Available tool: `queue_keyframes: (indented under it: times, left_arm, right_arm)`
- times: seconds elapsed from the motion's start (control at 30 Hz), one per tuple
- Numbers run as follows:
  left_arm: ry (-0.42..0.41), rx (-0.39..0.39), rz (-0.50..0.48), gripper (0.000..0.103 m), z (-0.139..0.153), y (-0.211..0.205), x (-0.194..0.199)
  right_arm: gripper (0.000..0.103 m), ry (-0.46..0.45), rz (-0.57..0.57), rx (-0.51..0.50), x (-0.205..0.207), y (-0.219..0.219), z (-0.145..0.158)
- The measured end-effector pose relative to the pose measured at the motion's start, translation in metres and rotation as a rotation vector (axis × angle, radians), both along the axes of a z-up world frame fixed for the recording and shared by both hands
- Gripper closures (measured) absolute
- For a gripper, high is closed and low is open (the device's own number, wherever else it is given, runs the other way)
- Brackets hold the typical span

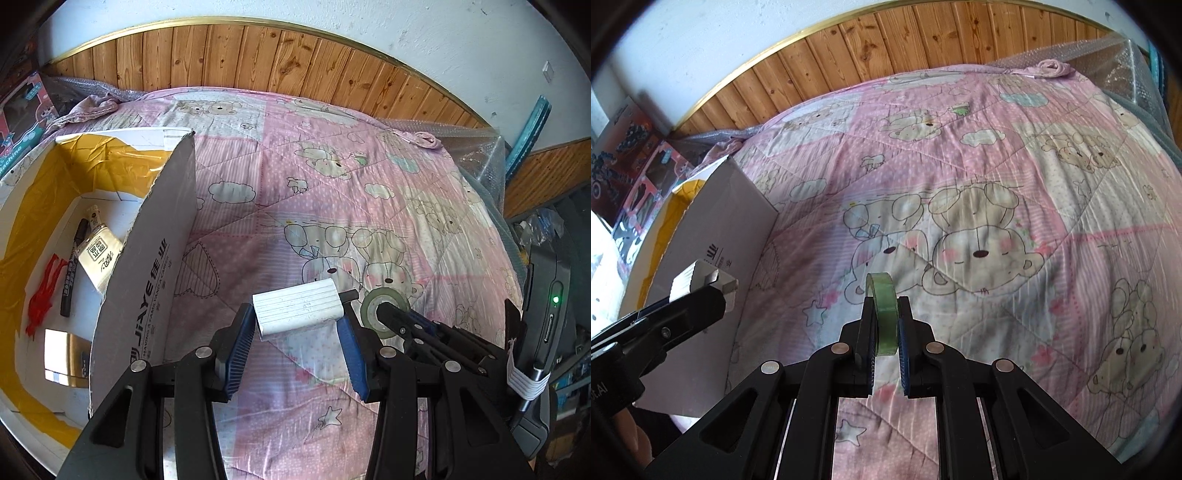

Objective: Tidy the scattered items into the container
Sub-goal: 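Carry the white block with the left tool while the right tool carries the tape roll over the box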

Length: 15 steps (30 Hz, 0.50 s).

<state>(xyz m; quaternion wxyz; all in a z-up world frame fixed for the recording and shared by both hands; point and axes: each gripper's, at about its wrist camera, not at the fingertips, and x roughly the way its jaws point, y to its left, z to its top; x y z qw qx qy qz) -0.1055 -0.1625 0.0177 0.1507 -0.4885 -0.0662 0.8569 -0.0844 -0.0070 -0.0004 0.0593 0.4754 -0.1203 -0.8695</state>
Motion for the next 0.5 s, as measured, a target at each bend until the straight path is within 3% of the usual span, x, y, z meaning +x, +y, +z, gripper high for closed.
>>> queue_keyframes:
  times: [0.5]
  left_arm:
    - [0.011,0.026,-0.005,0.056,0.009,-0.019,0.037]
  right_arm:
    - [0.092,-0.005,0.03,-0.005,0.045,-0.022,0.006]
